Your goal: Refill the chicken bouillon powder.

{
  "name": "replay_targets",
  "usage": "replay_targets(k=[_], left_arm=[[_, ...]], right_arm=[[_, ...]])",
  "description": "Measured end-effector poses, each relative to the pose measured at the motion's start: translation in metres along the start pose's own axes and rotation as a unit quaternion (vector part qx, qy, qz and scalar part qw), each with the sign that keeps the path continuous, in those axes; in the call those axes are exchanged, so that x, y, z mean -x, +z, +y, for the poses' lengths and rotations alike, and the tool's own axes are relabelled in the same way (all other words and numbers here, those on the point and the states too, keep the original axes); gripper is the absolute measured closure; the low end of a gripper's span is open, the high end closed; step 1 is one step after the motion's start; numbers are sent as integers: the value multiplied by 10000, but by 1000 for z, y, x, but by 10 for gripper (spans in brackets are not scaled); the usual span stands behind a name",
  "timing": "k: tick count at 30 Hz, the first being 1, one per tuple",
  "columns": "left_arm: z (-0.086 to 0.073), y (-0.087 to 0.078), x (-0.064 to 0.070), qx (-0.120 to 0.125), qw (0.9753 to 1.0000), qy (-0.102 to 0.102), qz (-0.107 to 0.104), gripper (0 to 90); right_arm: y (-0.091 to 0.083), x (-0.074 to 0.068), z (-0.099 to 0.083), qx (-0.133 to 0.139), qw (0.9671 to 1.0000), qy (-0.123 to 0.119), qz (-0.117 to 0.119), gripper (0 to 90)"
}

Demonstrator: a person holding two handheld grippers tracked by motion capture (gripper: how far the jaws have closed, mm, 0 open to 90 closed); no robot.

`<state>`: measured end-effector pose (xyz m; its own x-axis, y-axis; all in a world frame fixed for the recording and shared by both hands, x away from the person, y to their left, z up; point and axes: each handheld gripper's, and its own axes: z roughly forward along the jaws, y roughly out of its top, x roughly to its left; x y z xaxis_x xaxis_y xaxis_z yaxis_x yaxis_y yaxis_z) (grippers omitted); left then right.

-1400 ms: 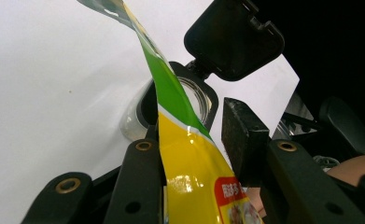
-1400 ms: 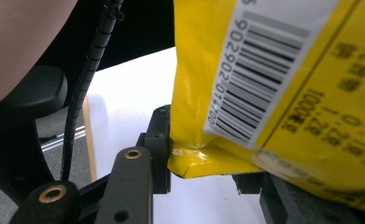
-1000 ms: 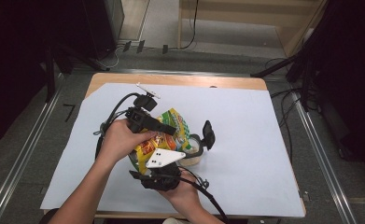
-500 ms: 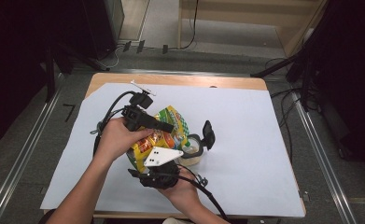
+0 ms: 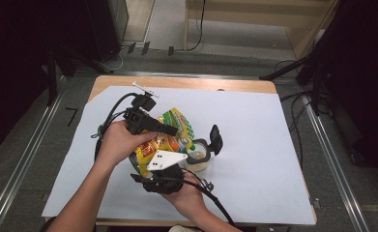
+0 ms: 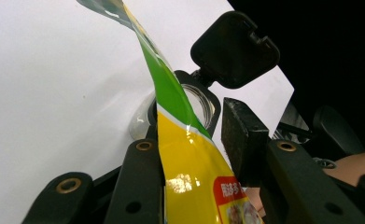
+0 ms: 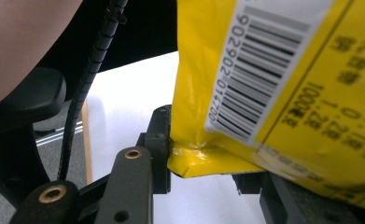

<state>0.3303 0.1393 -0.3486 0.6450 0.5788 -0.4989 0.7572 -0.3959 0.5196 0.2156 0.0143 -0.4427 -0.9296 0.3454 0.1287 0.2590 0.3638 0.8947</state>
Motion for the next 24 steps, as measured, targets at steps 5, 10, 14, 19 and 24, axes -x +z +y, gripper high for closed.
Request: replay_targets(k=[5, 10, 14, 19, 24], left_arm=[[0, 0, 0, -10, 10000, -12, -11, 692], [1, 1, 0, -26, 10000, 24, 14, 691], [0, 2, 0, -50, 10000, 9, 33, 690], [1, 4, 1, -117, 9999, 50, 37, 689], [1, 6, 2, -141, 9999, 49, 65, 689]], right_arm=[[0, -1, 1, 19, 10000, -16, 6, 661], [0, 1, 0, 5, 10000, 3, -3, 661], [1, 1, -1, 10, 10000, 27, 14, 661], [1, 0, -2, 16, 10000, 83, 32, 664], [1, 0, -3, 8, 9999, 149, 59, 664]])
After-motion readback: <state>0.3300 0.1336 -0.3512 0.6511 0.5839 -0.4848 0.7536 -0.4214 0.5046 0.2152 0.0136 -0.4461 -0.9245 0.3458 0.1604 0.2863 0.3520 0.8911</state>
